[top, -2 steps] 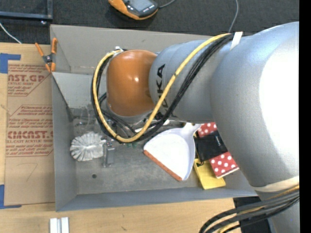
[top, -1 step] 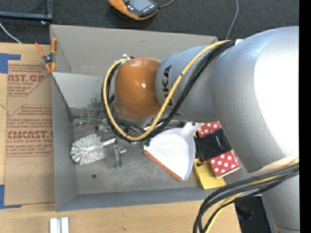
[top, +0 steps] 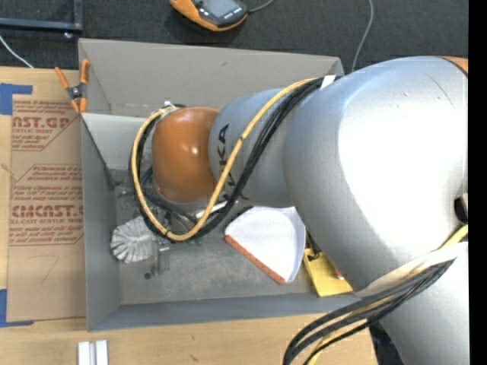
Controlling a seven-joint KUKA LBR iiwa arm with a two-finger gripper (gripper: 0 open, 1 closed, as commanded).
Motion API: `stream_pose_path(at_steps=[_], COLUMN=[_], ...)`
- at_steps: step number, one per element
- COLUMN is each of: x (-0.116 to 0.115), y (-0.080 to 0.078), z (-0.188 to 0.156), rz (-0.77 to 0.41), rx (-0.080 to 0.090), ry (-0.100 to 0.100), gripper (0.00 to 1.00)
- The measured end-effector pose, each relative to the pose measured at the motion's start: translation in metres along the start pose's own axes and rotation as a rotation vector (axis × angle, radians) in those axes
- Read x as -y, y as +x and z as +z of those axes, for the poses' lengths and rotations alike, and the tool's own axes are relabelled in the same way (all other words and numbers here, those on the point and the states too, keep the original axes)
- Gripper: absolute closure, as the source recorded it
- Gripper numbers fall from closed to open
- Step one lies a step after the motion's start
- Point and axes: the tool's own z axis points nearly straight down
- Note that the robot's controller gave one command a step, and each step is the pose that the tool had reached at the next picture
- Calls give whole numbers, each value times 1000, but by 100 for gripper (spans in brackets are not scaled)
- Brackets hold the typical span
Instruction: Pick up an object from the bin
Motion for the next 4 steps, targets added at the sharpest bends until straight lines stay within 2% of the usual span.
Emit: stream_pose_path(at_steps=[1,3,4], x=[21,21,20], y=[-5,-4,-3], z=[-1,-3,-15], rz=[-313,-313,-313], rx=[2,-1,-5], ry=[-1,-1,-2], gripper=[100,100,100])
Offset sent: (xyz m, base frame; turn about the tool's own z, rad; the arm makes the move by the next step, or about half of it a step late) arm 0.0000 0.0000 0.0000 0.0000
